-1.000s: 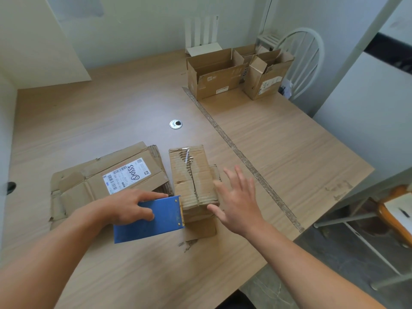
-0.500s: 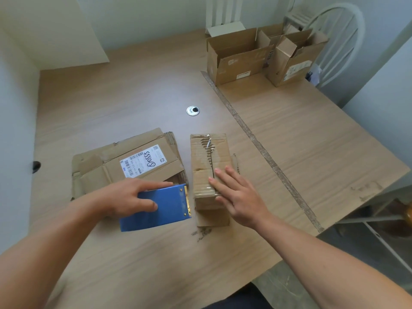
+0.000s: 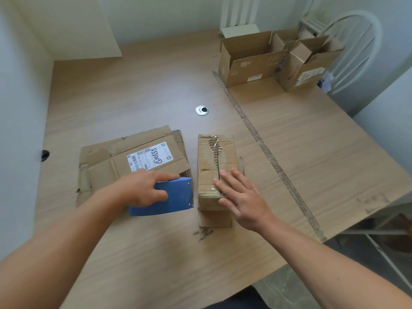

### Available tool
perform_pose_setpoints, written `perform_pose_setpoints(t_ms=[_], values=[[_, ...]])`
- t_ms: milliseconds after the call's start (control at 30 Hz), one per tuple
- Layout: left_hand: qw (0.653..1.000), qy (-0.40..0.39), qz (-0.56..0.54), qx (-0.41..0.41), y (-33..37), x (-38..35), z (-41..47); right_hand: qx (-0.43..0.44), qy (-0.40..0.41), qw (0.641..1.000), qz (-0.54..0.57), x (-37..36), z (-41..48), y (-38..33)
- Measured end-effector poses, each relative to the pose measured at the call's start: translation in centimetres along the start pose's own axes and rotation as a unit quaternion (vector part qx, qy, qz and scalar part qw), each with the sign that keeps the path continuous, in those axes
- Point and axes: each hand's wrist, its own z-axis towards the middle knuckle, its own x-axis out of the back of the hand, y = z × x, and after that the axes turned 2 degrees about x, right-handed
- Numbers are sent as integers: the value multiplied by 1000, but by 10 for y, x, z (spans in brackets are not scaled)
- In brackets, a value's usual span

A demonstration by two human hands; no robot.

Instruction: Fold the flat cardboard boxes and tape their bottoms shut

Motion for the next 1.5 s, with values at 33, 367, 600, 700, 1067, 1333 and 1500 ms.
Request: perform_pose_setpoints(t_ms=[33,367,600,700,1067,1333,1500], values=[[1000,5,12,2,5,0,2,-1,-4,1000,4,1,0,0],[989,116,86,32,36,-14,-12,-69,30,996,36,1,12,-32],[975,170,138,48,52,-31,-25,-91,91,981,-146,-6,29,-61],[965,208,151,47,56,-48,-23,-76,83,979,-172,-6,28,-57],[969,223,-17,103,13,-51,-43,-206,-65,973,-77,26,41,-78],[967,225,-64,97,6,-42,-50,-174,-100,976,-81,27,41,-80],[960,219,-138,103,1,-39,-48,-160,-224,957,-90,43,33,-65]])
